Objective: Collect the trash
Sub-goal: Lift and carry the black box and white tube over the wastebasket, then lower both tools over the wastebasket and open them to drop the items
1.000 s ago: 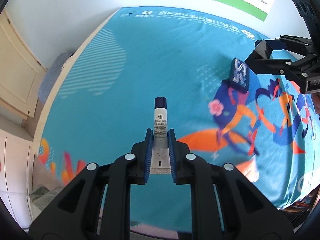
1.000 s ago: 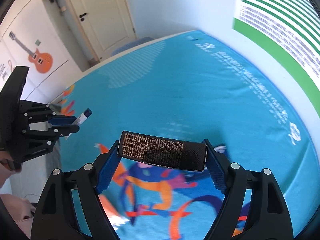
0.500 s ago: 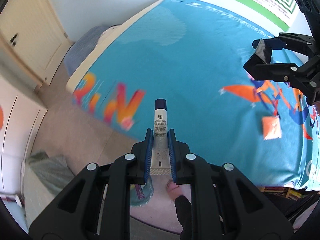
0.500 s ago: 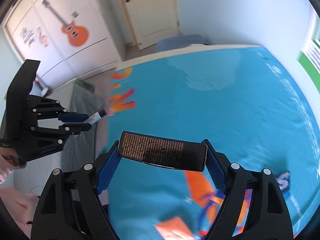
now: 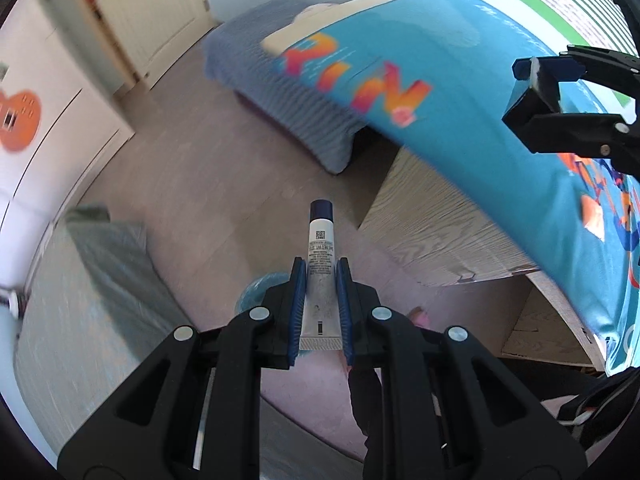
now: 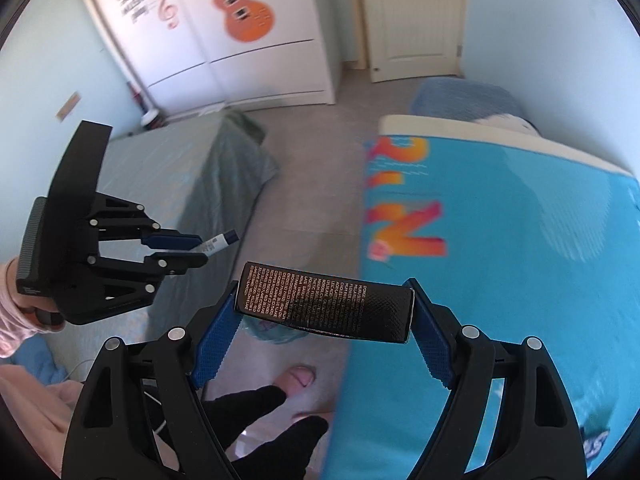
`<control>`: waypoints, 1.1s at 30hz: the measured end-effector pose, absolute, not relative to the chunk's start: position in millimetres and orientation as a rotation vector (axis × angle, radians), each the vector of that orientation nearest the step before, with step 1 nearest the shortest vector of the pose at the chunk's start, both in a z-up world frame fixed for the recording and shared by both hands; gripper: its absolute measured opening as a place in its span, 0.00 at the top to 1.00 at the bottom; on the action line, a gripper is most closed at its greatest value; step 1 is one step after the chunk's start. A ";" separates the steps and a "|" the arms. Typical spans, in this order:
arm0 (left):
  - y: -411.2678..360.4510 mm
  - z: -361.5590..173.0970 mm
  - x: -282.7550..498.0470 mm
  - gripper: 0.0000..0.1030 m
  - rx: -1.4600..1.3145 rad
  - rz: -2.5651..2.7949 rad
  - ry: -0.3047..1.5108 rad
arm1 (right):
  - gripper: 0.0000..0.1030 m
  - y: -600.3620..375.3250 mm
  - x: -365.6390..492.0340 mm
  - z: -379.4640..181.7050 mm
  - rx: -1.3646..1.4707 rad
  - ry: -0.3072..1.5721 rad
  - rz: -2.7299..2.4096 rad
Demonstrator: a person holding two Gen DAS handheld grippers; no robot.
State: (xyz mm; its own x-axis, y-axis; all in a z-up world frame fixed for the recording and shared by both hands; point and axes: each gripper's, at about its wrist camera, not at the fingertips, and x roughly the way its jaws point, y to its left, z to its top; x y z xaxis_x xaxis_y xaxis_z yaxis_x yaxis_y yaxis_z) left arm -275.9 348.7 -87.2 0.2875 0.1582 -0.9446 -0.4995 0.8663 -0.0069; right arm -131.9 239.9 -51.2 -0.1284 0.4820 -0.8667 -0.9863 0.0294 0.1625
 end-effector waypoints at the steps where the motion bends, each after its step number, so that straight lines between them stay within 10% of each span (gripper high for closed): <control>1: 352.2 -89.8 -284.2 0.86 -0.343 0.463 1.206 | 0.23 245.4 -138.8 -51.9 -0.720 0.965 1.477; 33: 411.7 -176.3 -397.0 0.87 -0.622 0.620 1.276 | 0.23 349.2 -284.9 -119.8 -0.997 1.070 1.707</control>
State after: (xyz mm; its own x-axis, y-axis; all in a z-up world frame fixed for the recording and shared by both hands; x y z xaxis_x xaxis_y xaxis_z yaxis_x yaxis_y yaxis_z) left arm -397.0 411.7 -176.3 0.1798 0.0767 -0.9807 -0.7241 0.6852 -0.0792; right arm -284.8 349.2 -119.8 -0.3070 0.2484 -0.9187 -0.9351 -0.2581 0.2427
